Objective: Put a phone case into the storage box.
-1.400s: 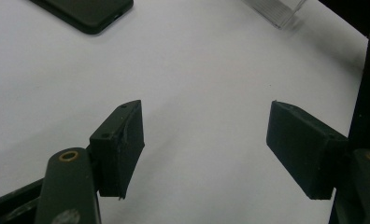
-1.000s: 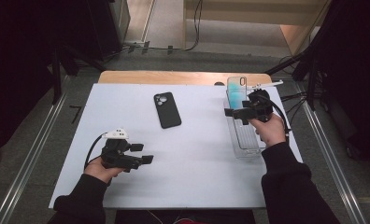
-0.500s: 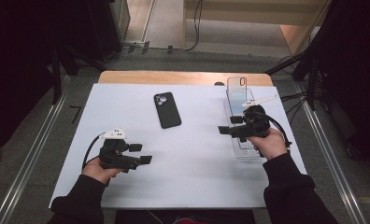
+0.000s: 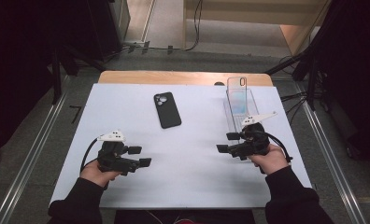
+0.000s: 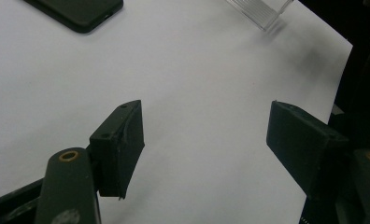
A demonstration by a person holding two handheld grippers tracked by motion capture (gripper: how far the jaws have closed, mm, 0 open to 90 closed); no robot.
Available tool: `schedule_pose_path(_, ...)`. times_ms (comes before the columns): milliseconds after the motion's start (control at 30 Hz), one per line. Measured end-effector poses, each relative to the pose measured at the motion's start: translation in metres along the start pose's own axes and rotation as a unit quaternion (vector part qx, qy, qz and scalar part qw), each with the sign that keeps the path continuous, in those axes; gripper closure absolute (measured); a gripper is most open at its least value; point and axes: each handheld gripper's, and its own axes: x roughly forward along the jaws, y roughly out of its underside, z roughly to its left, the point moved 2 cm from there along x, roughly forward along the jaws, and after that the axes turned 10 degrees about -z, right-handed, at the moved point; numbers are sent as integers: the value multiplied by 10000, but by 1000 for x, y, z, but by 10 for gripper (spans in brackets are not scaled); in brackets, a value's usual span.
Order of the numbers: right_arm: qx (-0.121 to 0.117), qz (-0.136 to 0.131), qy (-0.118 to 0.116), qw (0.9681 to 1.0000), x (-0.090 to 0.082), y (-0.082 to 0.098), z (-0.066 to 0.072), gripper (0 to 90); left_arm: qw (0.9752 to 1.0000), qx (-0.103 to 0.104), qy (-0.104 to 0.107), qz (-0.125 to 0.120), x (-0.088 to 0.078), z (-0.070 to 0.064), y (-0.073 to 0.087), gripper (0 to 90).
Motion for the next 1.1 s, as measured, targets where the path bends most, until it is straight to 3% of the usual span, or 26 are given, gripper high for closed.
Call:
schedule_pose_path(133, -175, 41, -112, 9998, 2, 10, 6, 256, 10000, 23, 18, 23, -1, -1, 0, 283)
schedule_pose_path(567, -283, 322, -394, 9983, 10, 37, 14, 254, 10000, -27, 50, 72, 0, -3, 2, 283)
schedule_pose_path(867, -204, 293, -477, 9982, 13, 36, 14, 236, 10000, -33, 36, 55, 0, -2, 1, 283)
schedule_pose_path(1000, -184, 157, -415, 9988, 12, 31, 16, 235, 10000, -34, 29, 56, 0, -2, 2, 283)
schedule_pose_path(1100, -114, 48, -210, 9997, 13, 21, 19, 228, 10000, -33, 28, 54, 1, -1, 1, 283)
